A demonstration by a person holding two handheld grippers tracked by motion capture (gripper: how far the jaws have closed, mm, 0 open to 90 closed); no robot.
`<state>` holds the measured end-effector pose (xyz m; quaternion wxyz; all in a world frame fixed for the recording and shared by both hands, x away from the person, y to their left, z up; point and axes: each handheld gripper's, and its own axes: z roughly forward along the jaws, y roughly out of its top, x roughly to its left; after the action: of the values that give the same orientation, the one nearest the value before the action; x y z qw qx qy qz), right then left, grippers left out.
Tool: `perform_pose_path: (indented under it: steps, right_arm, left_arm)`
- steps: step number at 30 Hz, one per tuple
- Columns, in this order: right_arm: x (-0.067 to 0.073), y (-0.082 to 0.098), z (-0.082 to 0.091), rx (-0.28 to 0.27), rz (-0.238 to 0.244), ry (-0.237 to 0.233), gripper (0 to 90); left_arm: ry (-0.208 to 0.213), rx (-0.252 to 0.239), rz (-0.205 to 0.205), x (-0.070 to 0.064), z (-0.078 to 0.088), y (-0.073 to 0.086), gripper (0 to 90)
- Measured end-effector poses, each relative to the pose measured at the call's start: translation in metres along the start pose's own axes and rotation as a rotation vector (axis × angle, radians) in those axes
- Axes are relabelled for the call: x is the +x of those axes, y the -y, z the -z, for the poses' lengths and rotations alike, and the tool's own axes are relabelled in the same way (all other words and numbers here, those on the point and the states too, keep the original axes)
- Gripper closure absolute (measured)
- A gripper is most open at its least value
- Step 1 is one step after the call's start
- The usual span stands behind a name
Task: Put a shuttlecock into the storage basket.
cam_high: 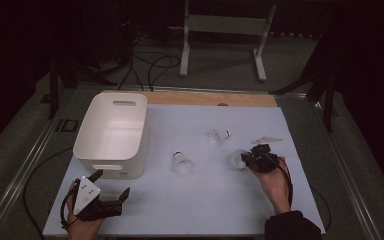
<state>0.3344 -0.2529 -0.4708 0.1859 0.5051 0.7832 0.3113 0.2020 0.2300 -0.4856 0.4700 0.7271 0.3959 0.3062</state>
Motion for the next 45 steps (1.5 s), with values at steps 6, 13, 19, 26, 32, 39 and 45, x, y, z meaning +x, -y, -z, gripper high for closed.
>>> perform_pose_path:
  steps: [6, 13, 19, 26, 32, 39, 45]
  right_arm:
    - [0.0, 0.0, 0.001, -0.002, 0.0, 0.013, 88.2]
    - [-0.001, -0.001, 0.004, -0.025, -0.002, 0.031, 88.7]
    - [-0.001, -0.002, 0.006, -0.038, -0.009, 0.029, 88.7]
    - [-0.001, -0.003, 0.009, -0.06, -0.02, 0.022, 88.7]
    - [-0.001, -0.003, 0.011, -0.075, -0.032, 0.016, 88.7]
    - [0.0, -0.005, 0.013, -0.089, -0.051, -0.003, 88.8]
    - [-0.001, -0.006, 0.014, -0.1, -0.077, -0.023, 88.9]
  left_arm:
    - [0.0, -0.001, 0.0, 0.0, 0.0, 0.0, 0.2]
    - [0.0, 0.002, -0.002, 0.0, 0.0, 0.0, 0.2]
    - [0.0, 0.001, -0.001, 0.0, 0.0, 0.0, 0.2]
    - [0.0, 0.001, 0.0, 0.0, 0.0, 0.0, 0.2]
    - [-0.002, -0.001, 0.003, 0.0, 0.0, 0.0, 0.2]
    - [0.003, 0.005, 0.002, 0.0, -0.001, 0.0, 0.2]
    - [0.001, 0.003, 0.004, 0.0, -0.001, 0.0, 0.2]
